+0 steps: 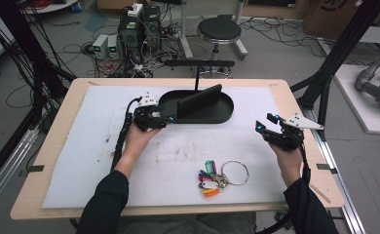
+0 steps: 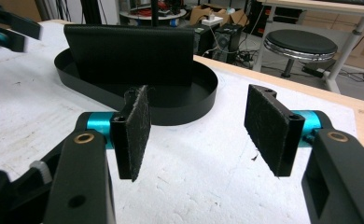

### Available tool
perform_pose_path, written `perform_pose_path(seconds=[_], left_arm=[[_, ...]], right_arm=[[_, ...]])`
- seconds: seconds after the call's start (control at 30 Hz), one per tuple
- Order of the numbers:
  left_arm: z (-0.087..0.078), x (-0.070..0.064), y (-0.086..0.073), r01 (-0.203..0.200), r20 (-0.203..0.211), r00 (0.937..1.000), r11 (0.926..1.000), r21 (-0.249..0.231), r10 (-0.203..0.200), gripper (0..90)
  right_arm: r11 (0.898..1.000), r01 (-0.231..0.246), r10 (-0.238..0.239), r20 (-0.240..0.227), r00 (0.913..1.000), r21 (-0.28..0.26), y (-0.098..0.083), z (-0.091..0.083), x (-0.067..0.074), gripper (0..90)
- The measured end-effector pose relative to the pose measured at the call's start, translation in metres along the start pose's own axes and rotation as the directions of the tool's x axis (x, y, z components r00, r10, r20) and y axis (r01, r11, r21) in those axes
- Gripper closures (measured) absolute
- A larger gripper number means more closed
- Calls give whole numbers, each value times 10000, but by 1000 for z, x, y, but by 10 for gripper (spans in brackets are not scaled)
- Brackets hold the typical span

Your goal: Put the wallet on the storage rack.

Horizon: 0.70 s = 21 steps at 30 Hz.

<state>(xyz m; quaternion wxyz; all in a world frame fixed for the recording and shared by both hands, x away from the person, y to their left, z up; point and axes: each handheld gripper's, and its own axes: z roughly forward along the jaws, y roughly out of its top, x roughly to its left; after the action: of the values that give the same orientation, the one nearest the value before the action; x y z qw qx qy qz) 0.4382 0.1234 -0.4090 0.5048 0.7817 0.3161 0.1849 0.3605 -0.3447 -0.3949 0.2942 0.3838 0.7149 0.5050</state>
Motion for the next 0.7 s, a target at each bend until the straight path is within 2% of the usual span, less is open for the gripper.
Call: perform_pose_path(seconds=[0.1,0.2,0.4,0.57,0.7], left_arm=[[-16,-5,-2,-26,-33,10000,9997,-234,25,343],[-35,-12,-4,-231,-77,9997,9986,-479,227,342],[-68,-24,-14,-597,-471,9973,9952,-773,562,324],[-91,-30,-26,-549,-743,9961,9948,-862,486,296],[-105,-30,-39,-414,-768,9965,9943,-982,339,270]], right_arm=[[10000,-6,6,6,10000,18,0,0,0,416],[10000,-28,28,18,10000,56,-1,0,-1,416],[10000,-66,65,48,10000,62,-2,-1,-3,415],[9999,-95,94,67,9999,98,-2,-1,-2,414],[9998,-121,119,130,9998,135,-2,-1,-1,414]])
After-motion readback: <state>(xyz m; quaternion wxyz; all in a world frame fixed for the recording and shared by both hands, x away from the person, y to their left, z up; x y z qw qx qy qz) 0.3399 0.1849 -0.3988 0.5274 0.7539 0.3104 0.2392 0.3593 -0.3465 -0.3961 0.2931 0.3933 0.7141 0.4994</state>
